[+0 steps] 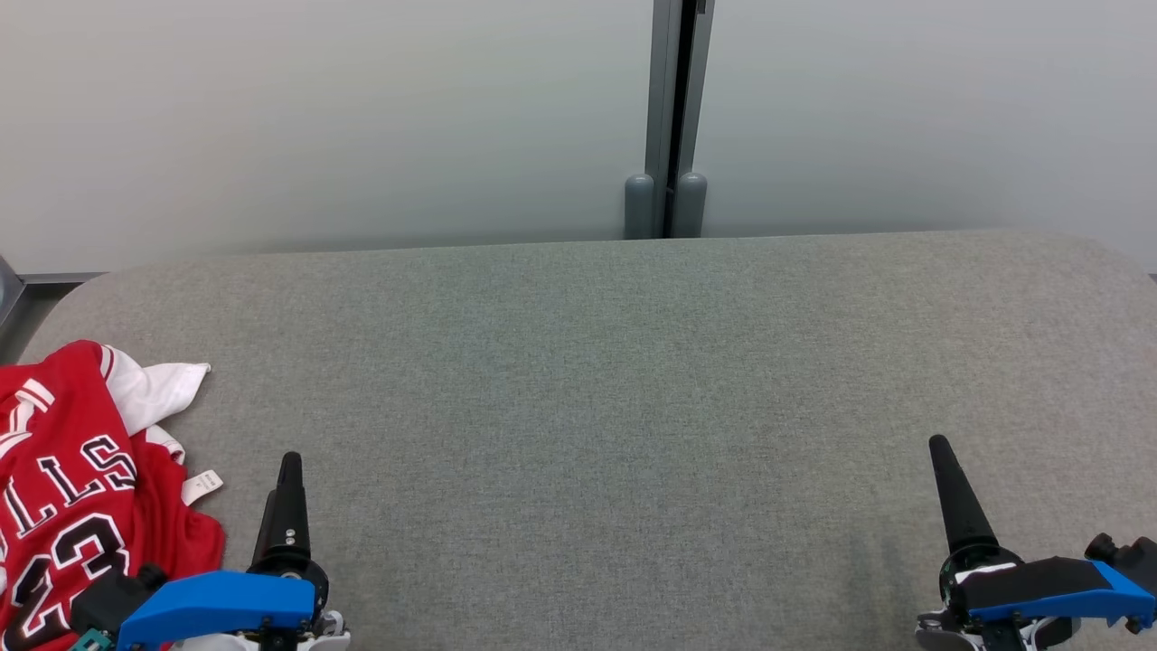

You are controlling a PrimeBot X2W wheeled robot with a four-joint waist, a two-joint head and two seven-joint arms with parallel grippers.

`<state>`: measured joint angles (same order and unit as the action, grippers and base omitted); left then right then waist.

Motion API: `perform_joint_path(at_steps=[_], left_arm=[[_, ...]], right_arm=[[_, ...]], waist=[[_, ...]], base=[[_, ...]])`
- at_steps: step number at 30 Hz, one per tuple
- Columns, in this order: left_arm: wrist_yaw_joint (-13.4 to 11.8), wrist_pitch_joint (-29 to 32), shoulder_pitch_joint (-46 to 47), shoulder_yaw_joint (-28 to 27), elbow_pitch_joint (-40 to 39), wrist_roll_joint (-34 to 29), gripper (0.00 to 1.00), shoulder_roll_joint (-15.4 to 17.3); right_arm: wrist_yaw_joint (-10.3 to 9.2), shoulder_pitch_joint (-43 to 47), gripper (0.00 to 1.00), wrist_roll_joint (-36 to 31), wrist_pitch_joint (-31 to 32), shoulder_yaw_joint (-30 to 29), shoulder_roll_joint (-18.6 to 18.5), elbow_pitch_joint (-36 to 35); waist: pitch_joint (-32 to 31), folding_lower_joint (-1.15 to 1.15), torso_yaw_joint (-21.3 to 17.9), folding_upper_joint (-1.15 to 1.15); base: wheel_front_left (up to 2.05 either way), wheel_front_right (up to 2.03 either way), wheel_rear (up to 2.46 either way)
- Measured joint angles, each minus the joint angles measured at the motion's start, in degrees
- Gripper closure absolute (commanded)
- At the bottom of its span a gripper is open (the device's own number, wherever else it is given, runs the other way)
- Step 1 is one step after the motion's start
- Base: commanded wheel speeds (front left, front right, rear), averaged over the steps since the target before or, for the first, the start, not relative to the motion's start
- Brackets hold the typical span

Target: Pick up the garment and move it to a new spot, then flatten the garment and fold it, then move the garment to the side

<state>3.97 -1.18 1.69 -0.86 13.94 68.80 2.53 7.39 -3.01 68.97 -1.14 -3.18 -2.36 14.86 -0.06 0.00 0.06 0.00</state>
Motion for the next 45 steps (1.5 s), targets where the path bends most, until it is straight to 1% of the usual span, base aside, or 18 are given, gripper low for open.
perform_joint_path(at_steps=[1,2,9,23,32,36,45], left_arm=[[0.0,0.0,0.0,0.0,0.0,0.0,0.00,0.0],[-0.2,-0.4,-0.2,0.3,-0.1,-2.2,0.00,0.1],[-0.9,-1.8,-0.4,1.5,-0.8,-9.8,0.00,0.5],[-1.4,-4.4,-0.4,4.8,-0.5,-23.6,0.00,1.9],[-1.9,-5.9,-0.4,5.8,-0.6,-29.7,0.00,2.2],[-1.9,-6.5,-0.4,6.3,-0.7,-32.1,0.00,2.3],[-2.4,-7.9,-0.5,7.2,-0.7,-37.3,0.00,2.4]], right_arm=[[0.00,0.0,0.00,0.0,0.0,0.0,0.0,0.0],[0.00,0.0,0.00,-2.2,-0.5,0.2,0.0,-0.3],[0.00,0.3,0.00,-8.9,-1.9,0.6,0.0,-1.0],[0.00,0.8,0.00,-19.5,-4.5,1.5,0.0,-0.5],[0.01,0.9,0.00,-24.7,-6.0,1.8,-0.1,1.3],[0.01,0.8,0.00,-28.2,-6.6,1.3,-0.1,1.6],[0.01,0.8,0.00,-33.8,-7.8,1.3,-0.1,2.4]], waist=[[0.0,0.00,0.0,0.00],[0.0,0.00,0.0,0.00],[-0.1,0.00,0.0,0.00],[-0.3,0.00,0.1,0.00],[-0.4,0.00,0.2,0.00],[-0.4,0.00,0.1,0.00],[-0.3,0.00,0.1,0.00]], base=[[0.00,0.00,0.00],[0.00,0.00,0.00],[0.00,0.00,0.00],[0.00,0.00,0.00],[0.00,0.00,0.00],[0.00,0.00,0.00],[0.00,0.00,0.00]])
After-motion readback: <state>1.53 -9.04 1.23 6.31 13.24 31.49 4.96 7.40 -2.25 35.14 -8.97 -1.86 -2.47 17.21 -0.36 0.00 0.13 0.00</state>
